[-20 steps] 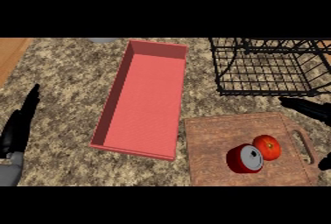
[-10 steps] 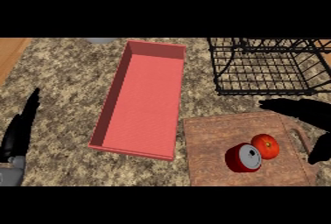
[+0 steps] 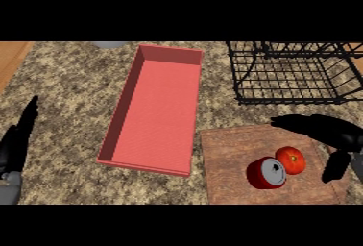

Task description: Pick the tomato from the cutting board and place it in the cardboard box

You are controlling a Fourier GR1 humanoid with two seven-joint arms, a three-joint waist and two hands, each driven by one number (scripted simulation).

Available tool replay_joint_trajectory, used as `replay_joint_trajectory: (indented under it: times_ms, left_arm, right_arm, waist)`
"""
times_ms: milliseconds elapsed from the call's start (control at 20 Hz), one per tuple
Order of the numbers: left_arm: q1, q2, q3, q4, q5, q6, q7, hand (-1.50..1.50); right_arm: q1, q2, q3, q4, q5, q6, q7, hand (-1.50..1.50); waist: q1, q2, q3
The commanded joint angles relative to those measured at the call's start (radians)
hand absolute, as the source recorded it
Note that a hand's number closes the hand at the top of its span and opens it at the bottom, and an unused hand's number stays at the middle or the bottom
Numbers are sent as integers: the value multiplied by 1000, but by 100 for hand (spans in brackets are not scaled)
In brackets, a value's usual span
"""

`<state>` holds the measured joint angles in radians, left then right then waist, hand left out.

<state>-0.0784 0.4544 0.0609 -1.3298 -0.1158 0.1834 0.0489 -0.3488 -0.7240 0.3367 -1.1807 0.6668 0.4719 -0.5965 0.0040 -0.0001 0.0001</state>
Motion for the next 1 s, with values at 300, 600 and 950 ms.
replay_joint_trajectory:
  times_ms: [300, 600, 950]
  left_arm:
    - [41, -41, 26, -45, -37, -16, -3, 0]
    - [-15, -50, 44, 32, -76, 2, -19, 0]
    - [24, -64, 68, -29, -66, -44, -2, 0]
  right_arm:
    - [46, 12, -64, -76, 8, 91, -84, -150]
    - [143, -13, -86, -321, -73, 174, -4, -150]
    - [190, 6, -67, -376, 36, 181, 115, -150]
  waist:
    - [1, 0, 0]
    - [-14, -2, -1]
    - [-4, -1, 0]
